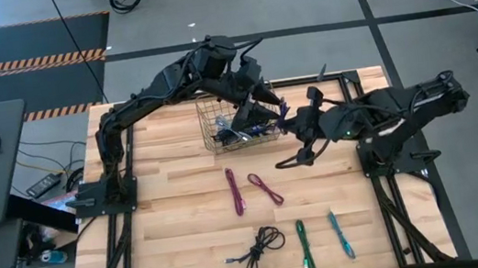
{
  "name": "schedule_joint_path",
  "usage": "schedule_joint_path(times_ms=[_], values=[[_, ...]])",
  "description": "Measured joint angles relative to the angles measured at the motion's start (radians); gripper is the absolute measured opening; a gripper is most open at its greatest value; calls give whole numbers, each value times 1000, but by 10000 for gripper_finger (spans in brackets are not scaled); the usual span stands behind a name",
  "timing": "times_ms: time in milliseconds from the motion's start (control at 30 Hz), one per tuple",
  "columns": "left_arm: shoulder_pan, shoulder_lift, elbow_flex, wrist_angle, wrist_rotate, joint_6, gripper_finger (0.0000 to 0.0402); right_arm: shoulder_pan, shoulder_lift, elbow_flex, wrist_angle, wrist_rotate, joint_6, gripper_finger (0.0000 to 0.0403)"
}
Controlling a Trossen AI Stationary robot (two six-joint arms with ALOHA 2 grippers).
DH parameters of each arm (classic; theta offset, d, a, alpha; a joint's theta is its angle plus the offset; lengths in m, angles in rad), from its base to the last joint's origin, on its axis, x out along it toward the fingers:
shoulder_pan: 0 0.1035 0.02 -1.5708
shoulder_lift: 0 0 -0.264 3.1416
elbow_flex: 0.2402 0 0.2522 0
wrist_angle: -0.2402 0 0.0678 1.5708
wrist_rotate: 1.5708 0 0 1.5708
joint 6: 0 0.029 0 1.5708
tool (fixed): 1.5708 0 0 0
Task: Pick and place USB-C Cables
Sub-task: Put the dark blue charger cable into the wire basket
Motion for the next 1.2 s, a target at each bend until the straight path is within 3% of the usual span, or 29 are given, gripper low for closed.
schedule_joint_path(times_ms=[633, 1200], values=[[-1, 0, 0, -17, 5, 6, 215, -36, -38, 0, -25, 3, 35, 14], [2, -2, 1, 41, -5, 35, 215, -37, -22, 0, 114, -23, 5, 14]])
